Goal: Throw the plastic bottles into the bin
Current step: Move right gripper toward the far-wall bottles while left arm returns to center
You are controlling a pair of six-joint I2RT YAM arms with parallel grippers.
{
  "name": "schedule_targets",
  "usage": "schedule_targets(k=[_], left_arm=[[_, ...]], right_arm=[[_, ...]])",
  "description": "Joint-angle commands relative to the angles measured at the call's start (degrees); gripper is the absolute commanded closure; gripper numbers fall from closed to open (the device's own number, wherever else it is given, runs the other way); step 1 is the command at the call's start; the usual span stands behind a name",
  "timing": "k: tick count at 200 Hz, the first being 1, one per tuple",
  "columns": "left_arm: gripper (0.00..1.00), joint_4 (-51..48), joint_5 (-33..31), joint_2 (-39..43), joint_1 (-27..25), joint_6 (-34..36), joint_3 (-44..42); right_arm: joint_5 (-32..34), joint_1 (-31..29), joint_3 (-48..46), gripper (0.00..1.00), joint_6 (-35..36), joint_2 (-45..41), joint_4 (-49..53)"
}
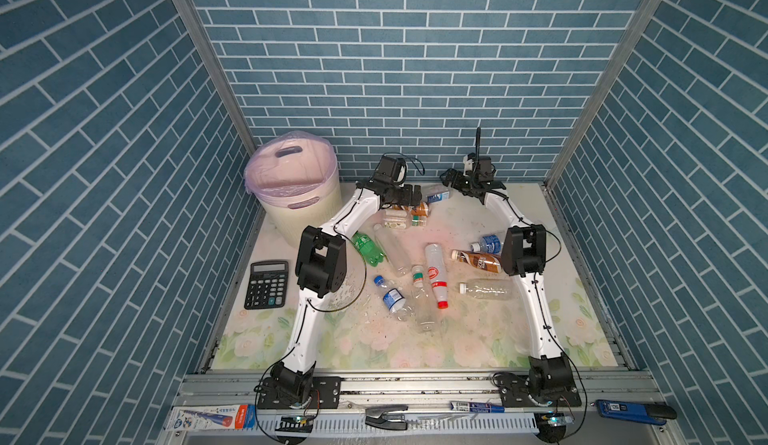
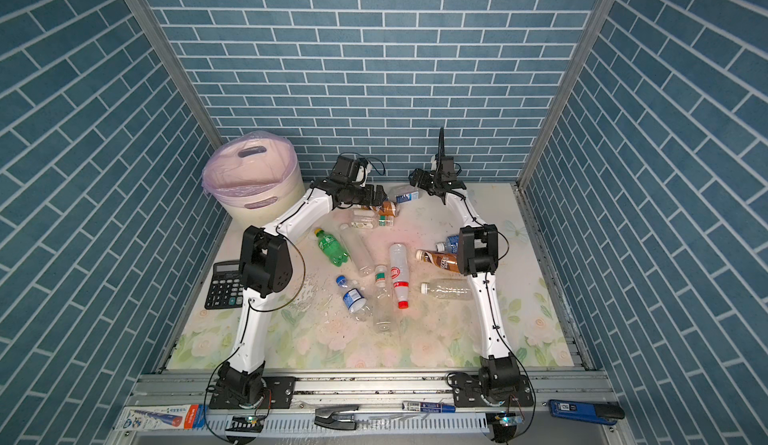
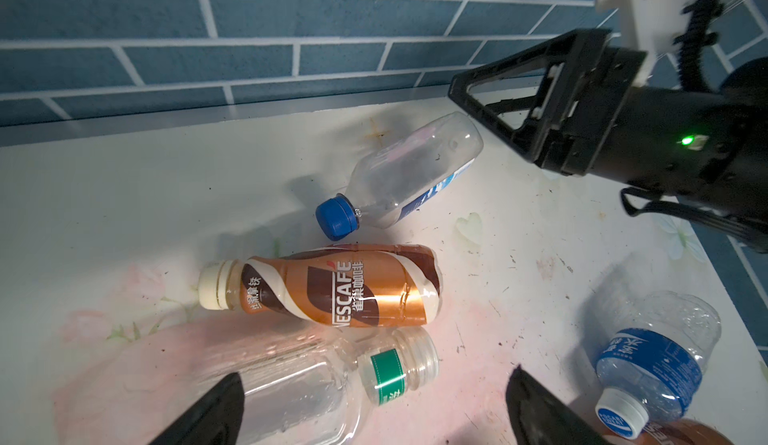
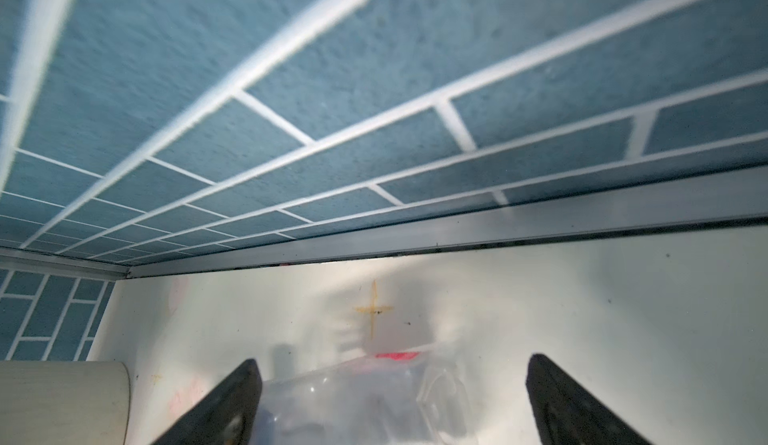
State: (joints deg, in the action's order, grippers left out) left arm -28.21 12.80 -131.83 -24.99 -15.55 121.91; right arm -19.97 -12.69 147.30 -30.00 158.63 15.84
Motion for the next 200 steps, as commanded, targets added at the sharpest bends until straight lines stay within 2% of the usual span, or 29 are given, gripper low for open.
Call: schedule_targets(k=[1, 77, 127, 200], left_arm=[[0.01, 0.9, -0.6, 2.0, 0.5, 1.4, -0.2], [0.01, 0.3, -1.9, 2.0, 1.2, 2.5, 0.4], [0.01, 0.2, -2.0, 2.3, 1.5, 2.5, 0.5], [0.01, 0.2, -2.5, 2.8, 1.5, 2.5, 0.1]], right_arm=[[-0.7, 0.1, 5.2, 0.01, 0.9, 2.7, -0.2], [-2.8, -1.6, 6.5, 0.01, 1.4, 4.8, -0.8], [-0.1, -3.1, 6.8, 0.03, 3.5, 4.7, 2.9], [2.5, -3.5, 6.2, 0.13, 5.4, 3.9, 7.2]])
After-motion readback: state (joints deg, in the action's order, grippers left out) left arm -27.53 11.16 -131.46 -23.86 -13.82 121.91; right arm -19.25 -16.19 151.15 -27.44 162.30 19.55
